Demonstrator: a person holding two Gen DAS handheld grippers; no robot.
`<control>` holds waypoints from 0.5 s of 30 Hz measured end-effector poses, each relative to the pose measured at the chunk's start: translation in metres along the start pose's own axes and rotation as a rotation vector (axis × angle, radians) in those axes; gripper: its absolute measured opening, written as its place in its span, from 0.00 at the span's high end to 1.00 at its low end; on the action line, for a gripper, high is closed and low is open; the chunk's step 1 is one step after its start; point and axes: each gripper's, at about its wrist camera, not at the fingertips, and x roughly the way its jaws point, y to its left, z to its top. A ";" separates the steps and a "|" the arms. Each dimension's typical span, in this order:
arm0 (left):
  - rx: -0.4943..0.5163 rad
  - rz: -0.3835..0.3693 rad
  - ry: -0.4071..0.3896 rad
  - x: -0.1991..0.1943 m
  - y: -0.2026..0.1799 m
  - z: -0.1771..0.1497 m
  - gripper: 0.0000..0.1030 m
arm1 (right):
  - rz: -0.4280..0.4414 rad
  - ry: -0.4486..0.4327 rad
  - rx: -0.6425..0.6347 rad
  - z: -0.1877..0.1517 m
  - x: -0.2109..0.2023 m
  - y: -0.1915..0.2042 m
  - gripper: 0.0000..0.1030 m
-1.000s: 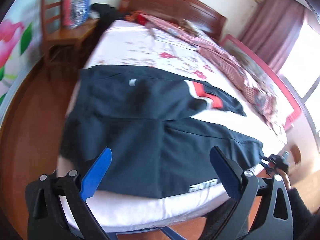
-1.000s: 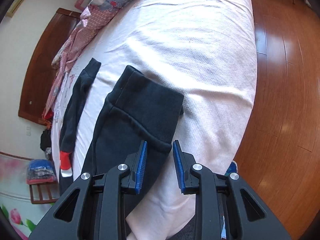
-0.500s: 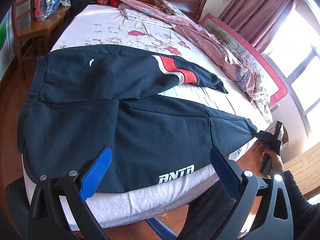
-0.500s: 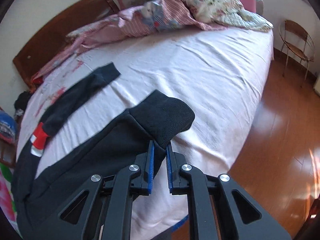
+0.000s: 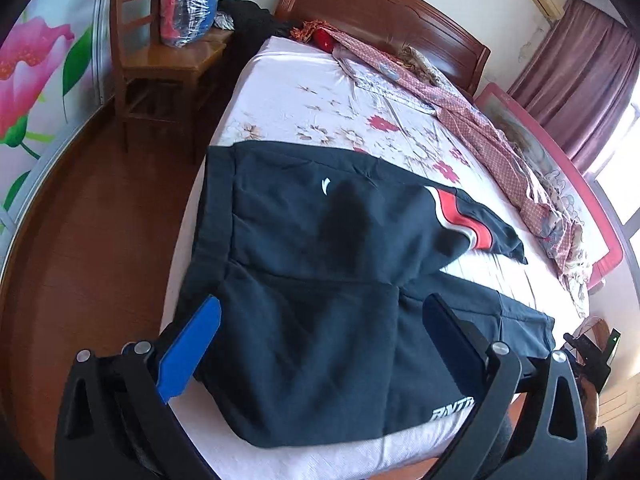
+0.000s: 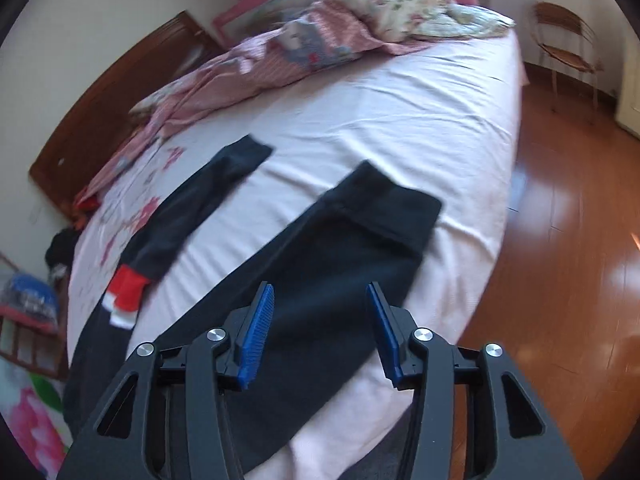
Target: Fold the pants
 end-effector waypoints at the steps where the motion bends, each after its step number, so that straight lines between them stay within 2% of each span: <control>1: -0.018 -0.026 0.005 0.004 0.014 0.014 0.02 | 0.039 0.032 -0.048 -0.007 0.003 0.023 0.53; 2: -0.042 -0.064 0.017 0.009 0.025 0.027 0.02 | 0.068 0.056 -0.089 -0.014 0.007 0.045 0.53; 4: -0.128 -0.196 0.049 0.027 0.056 0.056 0.02 | 0.149 0.111 -0.136 -0.029 0.016 0.088 0.53; 6: -0.215 -0.277 0.090 0.049 0.080 0.079 0.02 | 0.208 0.159 -0.168 -0.040 0.023 0.124 0.53; 7: -0.276 -0.349 0.099 0.063 0.096 0.091 0.02 | 0.235 0.181 -0.191 -0.046 0.025 0.142 0.53; 9: -0.408 -0.429 0.125 0.089 0.123 0.105 0.02 | 0.268 0.201 -0.239 -0.057 0.025 0.174 0.53; 10: -0.482 -0.494 0.156 0.107 0.137 0.113 0.02 | 0.287 0.211 -0.261 -0.061 0.025 0.189 0.53; 14: -0.604 -0.567 0.158 0.148 0.168 0.128 0.02 | 0.323 0.246 -0.340 -0.072 0.024 0.230 0.53; 15: -0.618 -0.548 0.160 0.156 0.173 0.130 0.02 | 0.322 0.249 -0.355 -0.074 0.023 0.238 0.53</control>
